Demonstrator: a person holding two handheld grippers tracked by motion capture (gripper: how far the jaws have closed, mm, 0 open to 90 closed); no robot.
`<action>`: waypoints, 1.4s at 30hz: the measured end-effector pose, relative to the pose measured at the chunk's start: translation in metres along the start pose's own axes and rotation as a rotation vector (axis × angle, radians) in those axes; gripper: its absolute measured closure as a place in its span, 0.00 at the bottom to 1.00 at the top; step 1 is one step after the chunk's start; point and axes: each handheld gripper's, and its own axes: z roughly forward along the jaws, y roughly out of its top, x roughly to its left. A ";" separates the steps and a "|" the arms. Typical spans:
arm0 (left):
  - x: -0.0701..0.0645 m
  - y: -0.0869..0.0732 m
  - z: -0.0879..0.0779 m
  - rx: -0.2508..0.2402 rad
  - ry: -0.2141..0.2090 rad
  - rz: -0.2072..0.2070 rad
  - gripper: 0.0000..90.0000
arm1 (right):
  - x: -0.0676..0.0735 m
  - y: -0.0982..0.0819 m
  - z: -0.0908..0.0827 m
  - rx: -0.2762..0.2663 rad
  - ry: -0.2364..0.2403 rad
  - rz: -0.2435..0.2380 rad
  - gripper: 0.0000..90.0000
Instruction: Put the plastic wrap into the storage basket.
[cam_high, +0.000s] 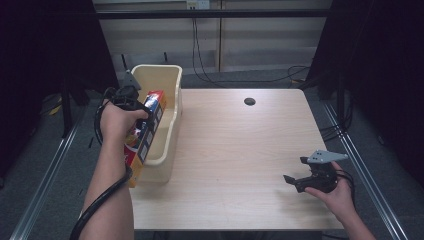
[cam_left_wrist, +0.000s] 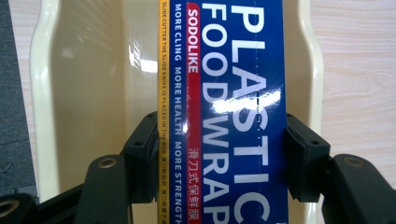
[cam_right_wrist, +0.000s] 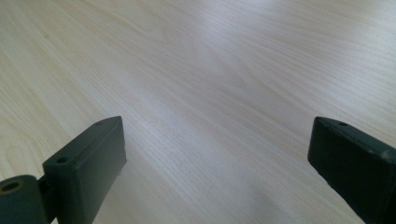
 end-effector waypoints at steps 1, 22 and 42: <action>0.000 0.000 0.000 0.002 0.005 0.000 0.45 | 0.000 0.000 0.000 0.000 0.001 0.000 0.05; 0.002 0.004 0.010 0.024 0.008 -0.022 0.45 | 0.000 0.000 0.000 0.002 0.002 0.000 0.04; 0.000 0.008 0.022 0.063 0.020 -0.022 0.44 | 0.000 -0.001 0.001 0.005 0.010 0.001 0.04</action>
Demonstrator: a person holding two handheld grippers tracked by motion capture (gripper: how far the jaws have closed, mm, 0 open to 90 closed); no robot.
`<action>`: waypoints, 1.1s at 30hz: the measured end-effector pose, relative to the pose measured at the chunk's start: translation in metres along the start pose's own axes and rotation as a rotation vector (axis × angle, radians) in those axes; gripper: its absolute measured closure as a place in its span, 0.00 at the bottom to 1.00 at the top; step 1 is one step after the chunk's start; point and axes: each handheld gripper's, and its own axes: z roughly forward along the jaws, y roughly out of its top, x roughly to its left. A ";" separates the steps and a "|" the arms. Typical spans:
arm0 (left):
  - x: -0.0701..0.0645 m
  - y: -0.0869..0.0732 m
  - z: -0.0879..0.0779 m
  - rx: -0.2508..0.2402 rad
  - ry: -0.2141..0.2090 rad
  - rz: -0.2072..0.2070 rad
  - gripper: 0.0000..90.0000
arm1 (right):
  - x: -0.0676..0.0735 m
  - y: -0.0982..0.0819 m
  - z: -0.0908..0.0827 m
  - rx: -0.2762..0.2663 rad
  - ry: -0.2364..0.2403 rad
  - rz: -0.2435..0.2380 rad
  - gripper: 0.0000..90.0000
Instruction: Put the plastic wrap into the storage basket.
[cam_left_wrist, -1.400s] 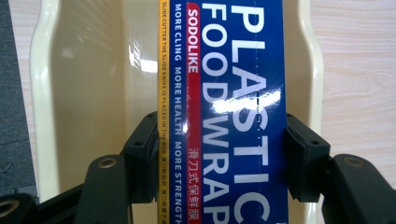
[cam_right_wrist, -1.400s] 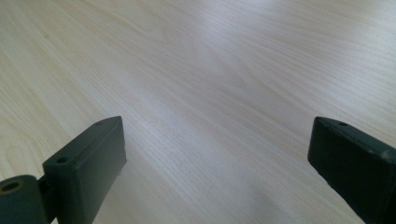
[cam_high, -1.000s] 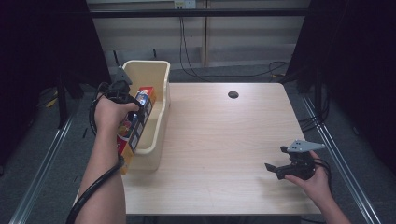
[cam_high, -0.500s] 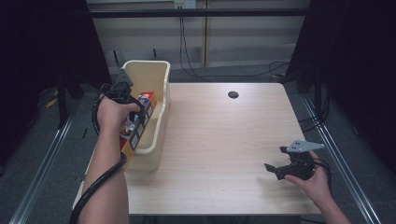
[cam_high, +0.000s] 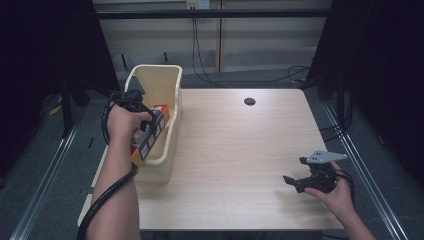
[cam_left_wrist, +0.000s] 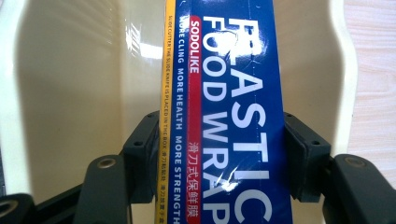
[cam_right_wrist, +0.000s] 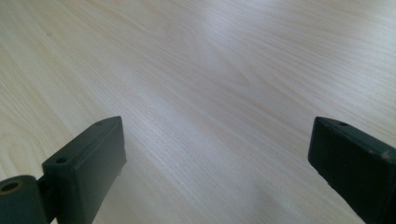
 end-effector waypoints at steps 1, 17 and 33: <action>0.000 0.000 0.000 0.000 -0.001 -0.002 0.44 | 0.000 0.000 0.000 0.000 0.000 0.000 0.04; 0.001 0.004 0.007 0.037 0.011 -0.013 0.44 | 0.000 0.000 0.000 0.003 -0.003 -0.001 0.04; -0.002 0.006 0.005 0.006 -0.010 -0.004 0.42 | 0.000 -0.001 0.002 0.010 0.003 -0.006 0.04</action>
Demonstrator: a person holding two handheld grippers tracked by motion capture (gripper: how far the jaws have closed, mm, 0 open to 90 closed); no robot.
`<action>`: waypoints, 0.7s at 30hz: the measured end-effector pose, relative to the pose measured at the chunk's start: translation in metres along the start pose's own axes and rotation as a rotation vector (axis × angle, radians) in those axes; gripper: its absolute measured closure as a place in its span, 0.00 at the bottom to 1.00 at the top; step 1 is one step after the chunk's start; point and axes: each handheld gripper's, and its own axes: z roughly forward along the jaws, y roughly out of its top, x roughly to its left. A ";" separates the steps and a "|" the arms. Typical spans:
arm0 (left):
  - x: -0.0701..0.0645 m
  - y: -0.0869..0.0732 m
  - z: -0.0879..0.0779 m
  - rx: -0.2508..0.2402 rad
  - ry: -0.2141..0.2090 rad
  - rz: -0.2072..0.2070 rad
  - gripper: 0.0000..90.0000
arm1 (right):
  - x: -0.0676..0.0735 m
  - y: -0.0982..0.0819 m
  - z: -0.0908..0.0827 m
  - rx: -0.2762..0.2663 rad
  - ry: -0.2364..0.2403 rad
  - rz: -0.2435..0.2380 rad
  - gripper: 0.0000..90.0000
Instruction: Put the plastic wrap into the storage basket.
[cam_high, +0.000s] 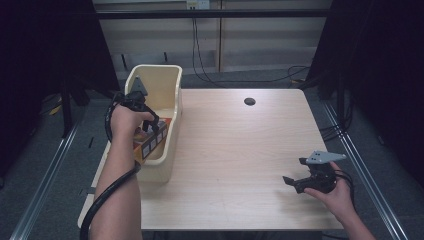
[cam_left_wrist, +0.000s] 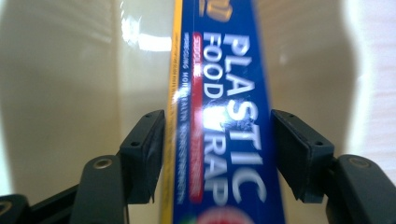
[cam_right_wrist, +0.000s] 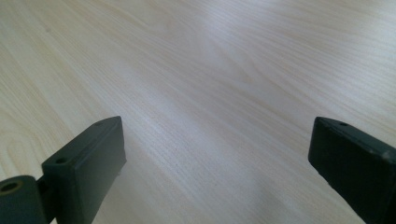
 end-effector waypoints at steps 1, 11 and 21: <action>0.000 0.001 -0.003 -0.017 -0.004 -0.004 0.42 | 0.000 0.000 0.000 0.000 0.001 0.000 0.04; -0.007 0.001 -0.025 -0.082 -0.014 0.007 0.37 | 0.001 0.000 0.000 -0.003 0.005 -0.002 0.04; -0.021 0.001 -0.034 -0.142 -0.050 0.049 0.32 | 0.001 0.001 0.000 -0.002 0.000 -0.006 0.04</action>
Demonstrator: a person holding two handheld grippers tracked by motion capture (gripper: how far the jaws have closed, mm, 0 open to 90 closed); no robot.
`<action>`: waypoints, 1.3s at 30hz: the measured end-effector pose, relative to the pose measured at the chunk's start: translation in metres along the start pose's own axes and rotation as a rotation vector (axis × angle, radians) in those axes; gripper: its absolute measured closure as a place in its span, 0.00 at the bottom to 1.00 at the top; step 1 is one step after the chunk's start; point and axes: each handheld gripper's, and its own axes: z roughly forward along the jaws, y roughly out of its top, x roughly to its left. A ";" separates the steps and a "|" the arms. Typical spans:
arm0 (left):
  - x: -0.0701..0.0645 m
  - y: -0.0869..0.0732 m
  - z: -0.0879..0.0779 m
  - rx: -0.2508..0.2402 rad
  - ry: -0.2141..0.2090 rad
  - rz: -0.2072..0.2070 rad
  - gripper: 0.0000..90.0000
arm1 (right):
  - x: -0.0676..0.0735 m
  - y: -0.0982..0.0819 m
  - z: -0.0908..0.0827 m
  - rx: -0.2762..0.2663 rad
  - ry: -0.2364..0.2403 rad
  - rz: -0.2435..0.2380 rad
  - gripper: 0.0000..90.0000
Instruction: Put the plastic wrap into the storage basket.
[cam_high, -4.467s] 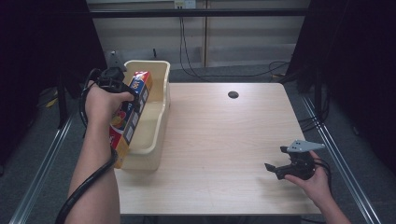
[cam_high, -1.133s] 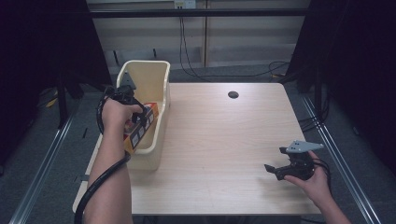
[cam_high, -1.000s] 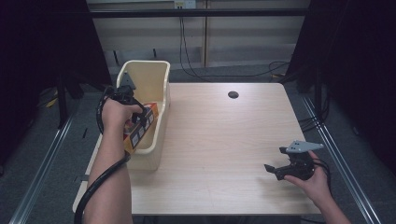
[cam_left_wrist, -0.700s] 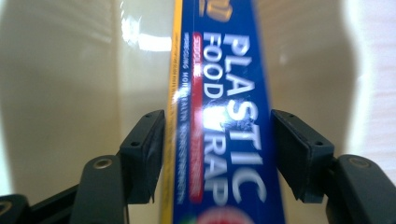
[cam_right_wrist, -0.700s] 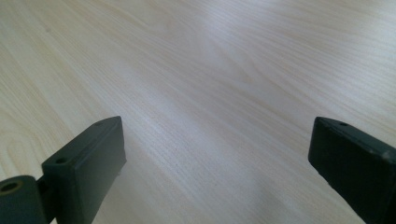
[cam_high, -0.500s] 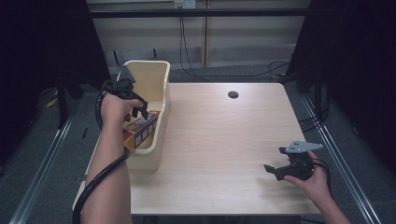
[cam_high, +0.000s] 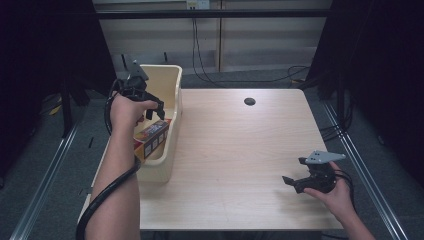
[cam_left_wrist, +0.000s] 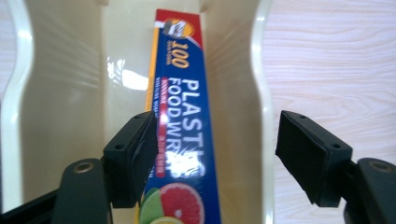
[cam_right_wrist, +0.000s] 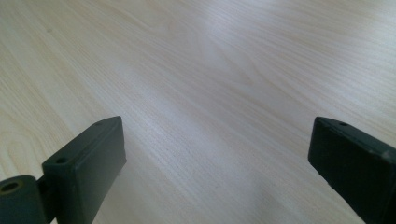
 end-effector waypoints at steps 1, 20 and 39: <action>-0.002 0.000 0.000 -0.002 -0.008 0.012 0.32 | 0.000 0.000 0.000 0.000 0.005 0.000 0.04; -0.043 0.002 0.008 -0.033 -0.072 0.089 0.27 | 0.000 0.001 -0.003 -0.008 -0.004 0.002 0.04; -0.094 0.005 0.042 -0.026 -0.137 0.178 0.24 | 0.003 0.003 -0.001 -0.017 0.012 0.001 0.04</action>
